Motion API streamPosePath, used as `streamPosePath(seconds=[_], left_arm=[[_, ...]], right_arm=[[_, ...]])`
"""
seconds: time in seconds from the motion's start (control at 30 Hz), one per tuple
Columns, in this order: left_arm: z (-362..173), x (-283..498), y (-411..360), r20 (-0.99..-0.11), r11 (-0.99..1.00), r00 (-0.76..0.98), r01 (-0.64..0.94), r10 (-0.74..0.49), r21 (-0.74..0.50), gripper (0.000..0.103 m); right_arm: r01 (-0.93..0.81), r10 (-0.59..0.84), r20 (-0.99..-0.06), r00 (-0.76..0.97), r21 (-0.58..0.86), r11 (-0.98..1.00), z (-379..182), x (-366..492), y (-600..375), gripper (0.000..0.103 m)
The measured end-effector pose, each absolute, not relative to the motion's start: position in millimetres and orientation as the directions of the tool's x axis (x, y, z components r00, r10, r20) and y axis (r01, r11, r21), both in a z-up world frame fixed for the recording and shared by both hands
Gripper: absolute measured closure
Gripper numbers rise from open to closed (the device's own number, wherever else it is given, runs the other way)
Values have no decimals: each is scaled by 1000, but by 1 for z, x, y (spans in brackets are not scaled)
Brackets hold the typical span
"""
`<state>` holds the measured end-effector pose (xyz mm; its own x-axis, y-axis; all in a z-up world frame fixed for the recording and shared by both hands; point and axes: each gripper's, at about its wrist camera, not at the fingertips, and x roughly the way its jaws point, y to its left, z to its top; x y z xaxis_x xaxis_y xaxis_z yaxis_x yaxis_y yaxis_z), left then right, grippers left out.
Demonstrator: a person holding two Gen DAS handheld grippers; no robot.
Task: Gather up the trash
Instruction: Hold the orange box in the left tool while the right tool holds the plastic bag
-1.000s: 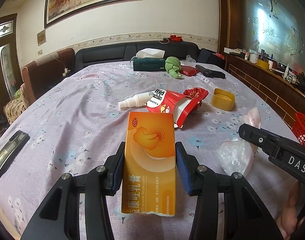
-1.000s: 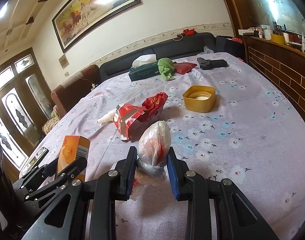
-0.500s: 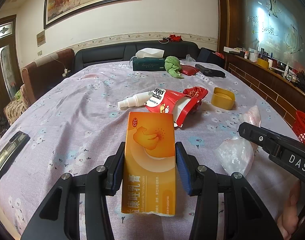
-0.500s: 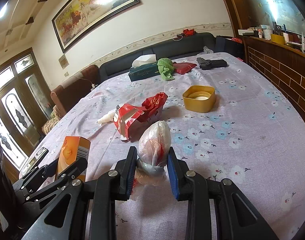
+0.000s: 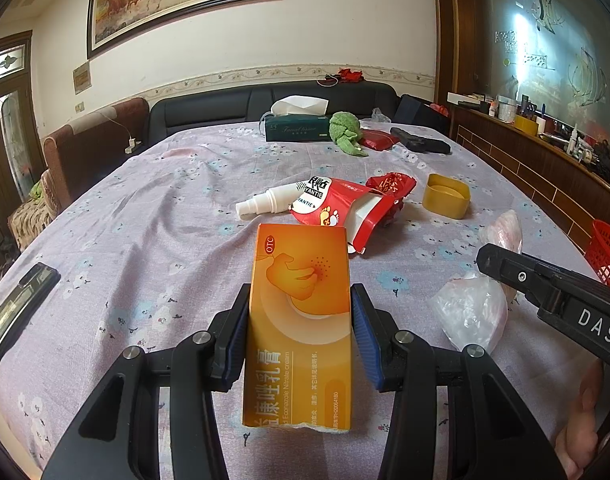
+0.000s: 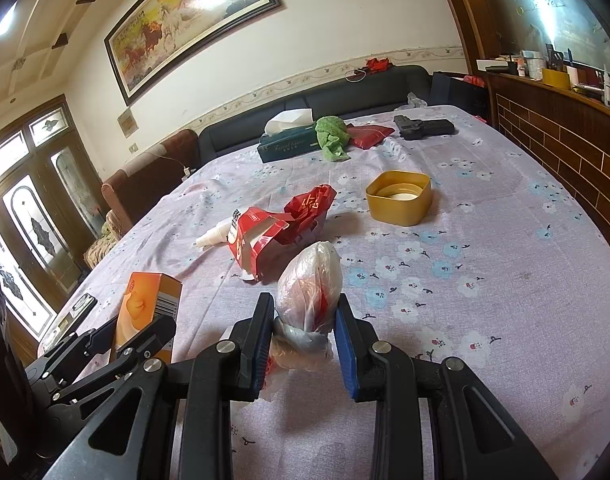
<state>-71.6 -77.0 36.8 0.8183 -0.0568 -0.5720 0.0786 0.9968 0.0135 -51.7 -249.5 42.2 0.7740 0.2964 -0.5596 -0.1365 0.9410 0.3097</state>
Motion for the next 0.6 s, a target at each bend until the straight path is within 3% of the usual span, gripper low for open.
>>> streamPosePath(seconds=[0.6], left_arm=[[37,-72,-78,-574,997,817,79,-55,17,58]], right_arm=[[-134,294,-561,774,308,942,42,-52,-249,71]])
